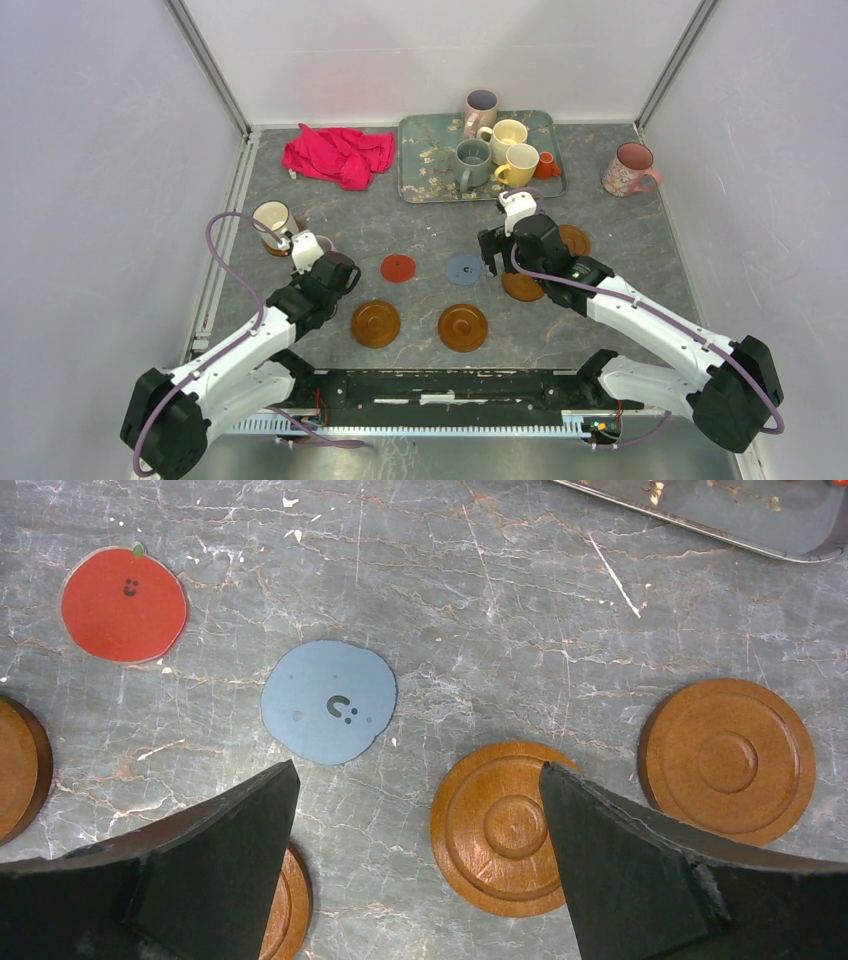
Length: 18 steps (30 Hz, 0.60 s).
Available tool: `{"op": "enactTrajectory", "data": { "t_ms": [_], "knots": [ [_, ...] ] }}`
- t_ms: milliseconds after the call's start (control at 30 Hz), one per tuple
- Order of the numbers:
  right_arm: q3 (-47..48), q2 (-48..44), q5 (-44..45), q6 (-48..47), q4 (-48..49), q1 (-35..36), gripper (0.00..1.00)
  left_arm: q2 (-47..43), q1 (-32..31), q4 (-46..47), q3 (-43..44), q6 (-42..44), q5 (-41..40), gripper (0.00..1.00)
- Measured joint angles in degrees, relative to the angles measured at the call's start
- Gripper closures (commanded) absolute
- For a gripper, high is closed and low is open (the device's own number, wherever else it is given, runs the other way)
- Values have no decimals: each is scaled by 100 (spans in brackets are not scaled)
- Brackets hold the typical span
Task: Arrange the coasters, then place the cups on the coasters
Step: Place the cup on the coaster.
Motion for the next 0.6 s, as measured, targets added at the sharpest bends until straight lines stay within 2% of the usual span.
{"op": "enactTrajectory", "data": {
  "t_ms": [67,100,433,600],
  "knots": [
    [0,0,-15,-2,2,0,2,74,0,-15,35,13,11,93],
    [0,0,-17,-4,2,0,2,101,-2,-13,57,-33,-4,97],
    [-87,-4,-35,-26,42,0,2,42,-42,-208,149,-35,9,98],
    [-87,-4,-39,-28,85,0,2,-7,-313,-461,297,-35,-79,98]
  ]
}}
